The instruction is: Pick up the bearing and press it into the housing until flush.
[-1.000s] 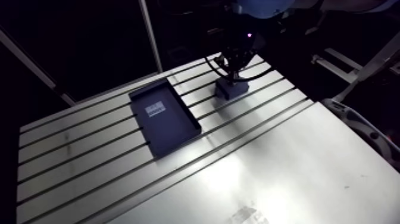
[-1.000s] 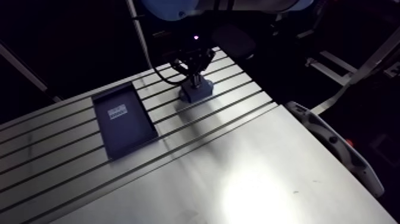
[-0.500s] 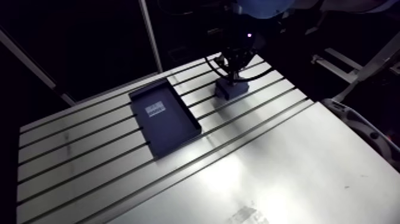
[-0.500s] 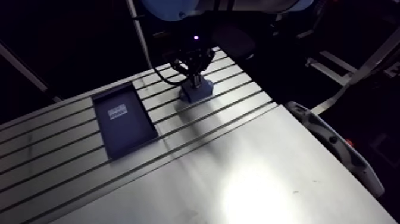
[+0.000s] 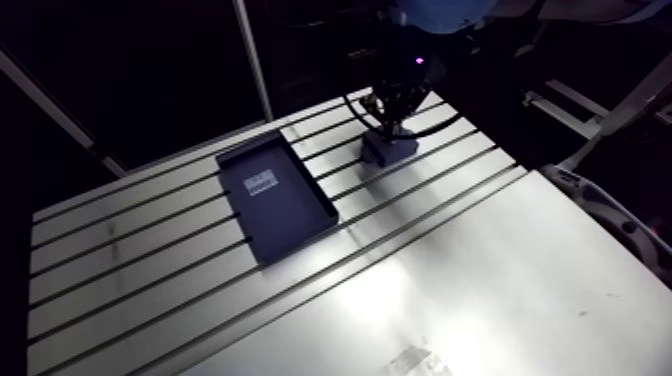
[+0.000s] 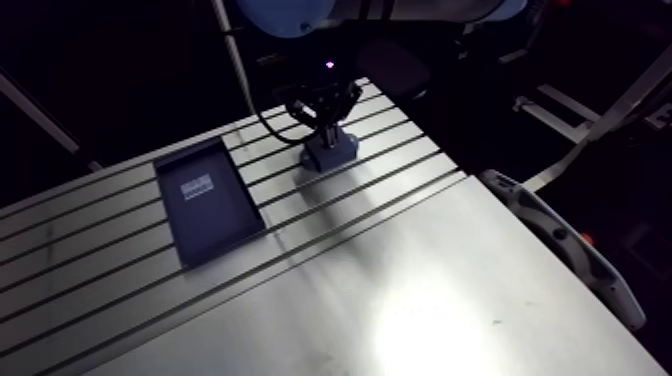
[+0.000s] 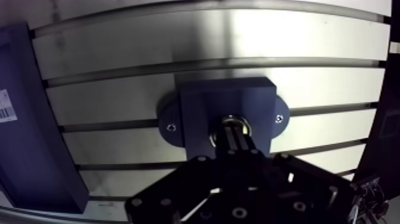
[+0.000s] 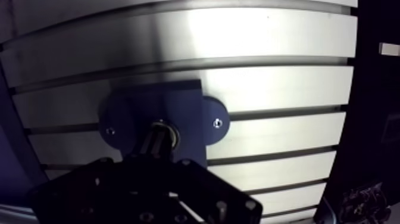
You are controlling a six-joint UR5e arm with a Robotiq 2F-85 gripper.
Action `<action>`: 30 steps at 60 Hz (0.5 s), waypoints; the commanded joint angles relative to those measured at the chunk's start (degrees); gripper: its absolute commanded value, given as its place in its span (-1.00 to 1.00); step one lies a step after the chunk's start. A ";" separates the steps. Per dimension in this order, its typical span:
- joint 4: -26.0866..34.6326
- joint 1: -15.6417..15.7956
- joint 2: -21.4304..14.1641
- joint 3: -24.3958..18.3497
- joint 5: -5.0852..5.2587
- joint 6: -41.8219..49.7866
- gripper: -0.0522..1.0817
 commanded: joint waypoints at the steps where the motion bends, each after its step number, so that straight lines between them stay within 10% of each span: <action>1: -0.02 0.02 0.01 0.03 0.08 0.00 0.80; 30: -0.20 0.02 0.18 0.12 0.08 0.00 0.80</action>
